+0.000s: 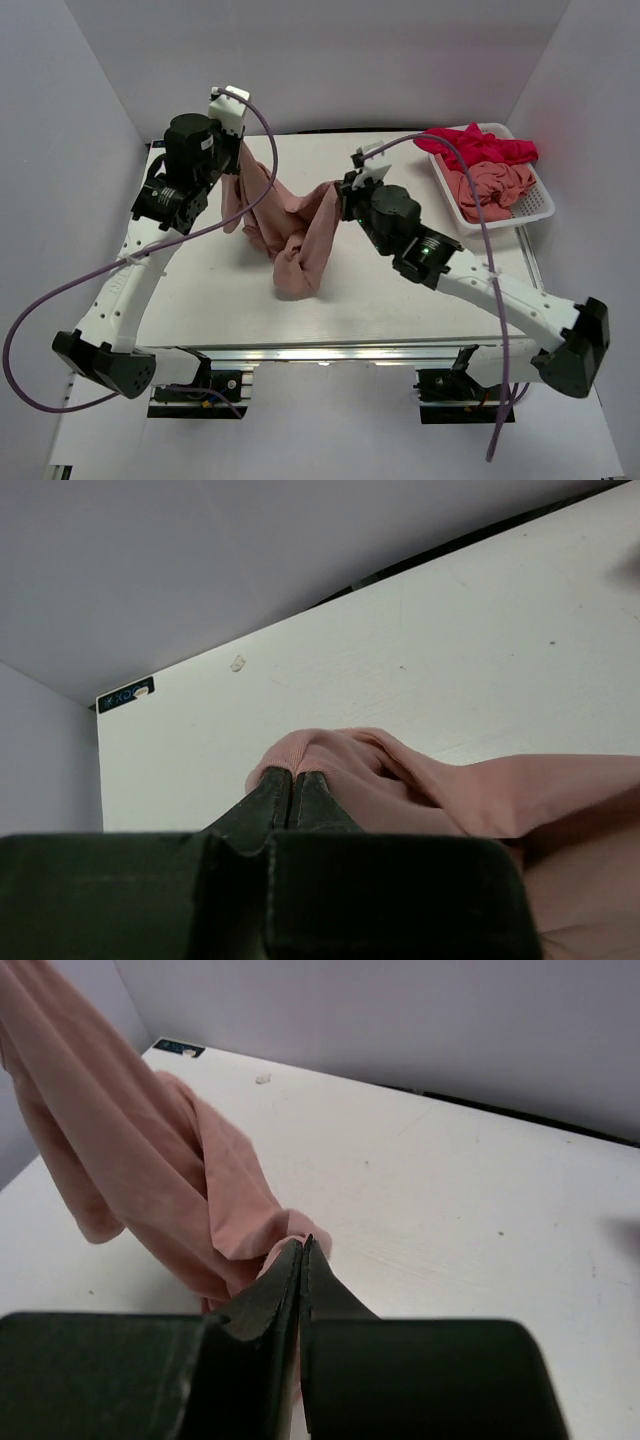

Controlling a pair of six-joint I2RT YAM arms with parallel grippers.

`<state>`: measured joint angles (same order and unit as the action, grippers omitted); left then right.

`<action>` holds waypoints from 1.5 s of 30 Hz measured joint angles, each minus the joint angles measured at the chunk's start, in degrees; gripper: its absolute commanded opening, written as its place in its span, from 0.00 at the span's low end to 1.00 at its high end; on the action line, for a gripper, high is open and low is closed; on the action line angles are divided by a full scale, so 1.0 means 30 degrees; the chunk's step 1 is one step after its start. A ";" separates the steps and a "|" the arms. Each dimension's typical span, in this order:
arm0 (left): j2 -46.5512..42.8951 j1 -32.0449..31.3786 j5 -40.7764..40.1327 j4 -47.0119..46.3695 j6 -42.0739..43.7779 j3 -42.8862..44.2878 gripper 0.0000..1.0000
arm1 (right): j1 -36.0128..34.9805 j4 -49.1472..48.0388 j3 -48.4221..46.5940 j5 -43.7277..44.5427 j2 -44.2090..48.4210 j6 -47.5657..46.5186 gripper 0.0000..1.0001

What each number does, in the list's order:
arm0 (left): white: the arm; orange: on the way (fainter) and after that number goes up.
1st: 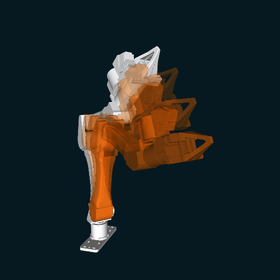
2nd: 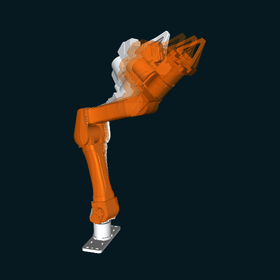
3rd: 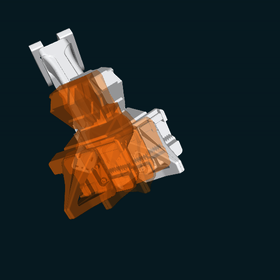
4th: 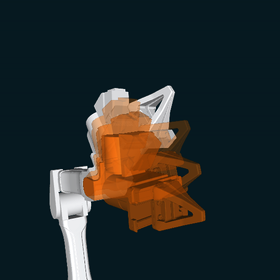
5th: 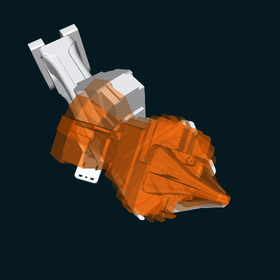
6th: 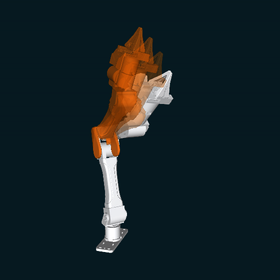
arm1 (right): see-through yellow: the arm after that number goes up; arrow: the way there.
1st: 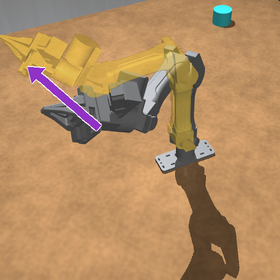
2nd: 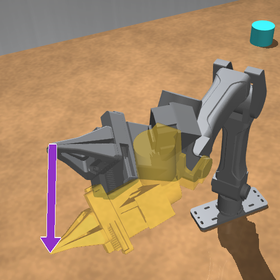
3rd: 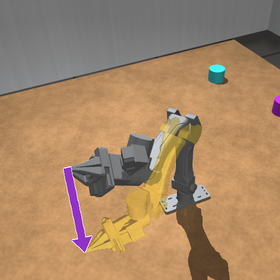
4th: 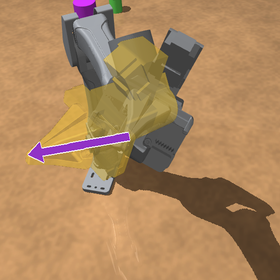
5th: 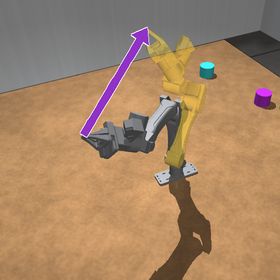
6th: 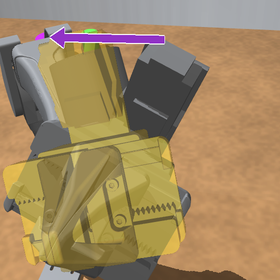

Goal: Fold and stack the t-shirts
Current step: Flatten out the tshirt

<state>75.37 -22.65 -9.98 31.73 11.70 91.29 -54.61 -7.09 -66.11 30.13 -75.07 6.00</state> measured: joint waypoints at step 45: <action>0.1355 0.1545 -0.0539 -0.1778 0.0029 -0.4422 0.00 | 0.8342 0.3519 -0.2251 -0.0911 0.1071 0.0350 0.00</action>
<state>79.44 -18.02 -11.60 26.39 11.79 78.02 -29.58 3.46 -72.86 27.40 -71.85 7.05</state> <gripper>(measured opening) 0.025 0.010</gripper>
